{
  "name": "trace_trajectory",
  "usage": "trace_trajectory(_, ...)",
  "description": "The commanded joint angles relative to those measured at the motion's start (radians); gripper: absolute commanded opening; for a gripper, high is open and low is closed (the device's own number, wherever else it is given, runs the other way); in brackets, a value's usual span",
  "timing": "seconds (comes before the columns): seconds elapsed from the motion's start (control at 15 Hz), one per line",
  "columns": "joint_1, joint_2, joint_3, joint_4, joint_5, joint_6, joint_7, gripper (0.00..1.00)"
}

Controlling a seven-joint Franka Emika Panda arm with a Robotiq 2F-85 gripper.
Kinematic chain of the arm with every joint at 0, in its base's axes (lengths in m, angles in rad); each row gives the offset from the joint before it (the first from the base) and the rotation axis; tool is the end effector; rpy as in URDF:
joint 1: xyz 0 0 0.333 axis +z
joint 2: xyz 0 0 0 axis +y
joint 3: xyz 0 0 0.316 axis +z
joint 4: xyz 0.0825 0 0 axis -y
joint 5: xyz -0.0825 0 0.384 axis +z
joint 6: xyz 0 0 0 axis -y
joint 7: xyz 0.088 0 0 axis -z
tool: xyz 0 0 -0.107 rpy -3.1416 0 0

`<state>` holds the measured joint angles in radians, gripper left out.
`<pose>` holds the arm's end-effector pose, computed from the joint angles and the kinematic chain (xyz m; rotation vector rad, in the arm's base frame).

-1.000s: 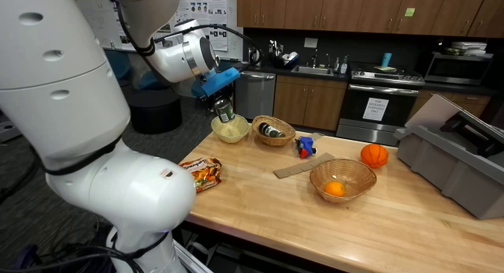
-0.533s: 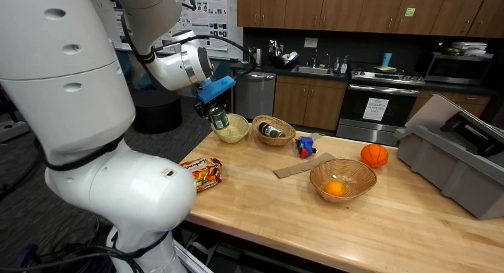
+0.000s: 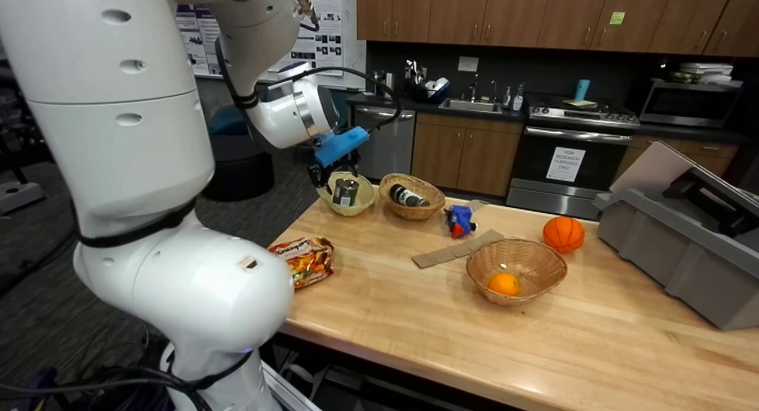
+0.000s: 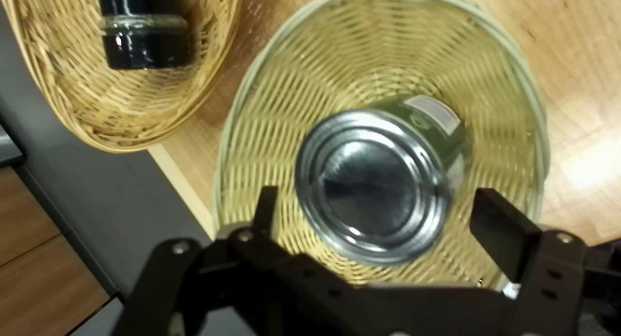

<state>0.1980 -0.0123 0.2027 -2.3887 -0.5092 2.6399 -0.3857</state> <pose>0.4689 0.2123 0.3474 2.3228 1.5956 0.3676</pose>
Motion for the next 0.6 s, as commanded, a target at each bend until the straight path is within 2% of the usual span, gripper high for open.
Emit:
trace_trajectory(0.0,-0.018,0.015,-0.018,0.031,-0.037,-0.002,0.043,1.0)
trace_trajectory(0.27,-0.03,-0.017,-0.031,0.026,-0.046,-0.017,0.066,1.0)
trace_trajectory(0.53,-0.043,-0.114,-0.037,-0.008,-0.043,-0.071,0.096,1.0)
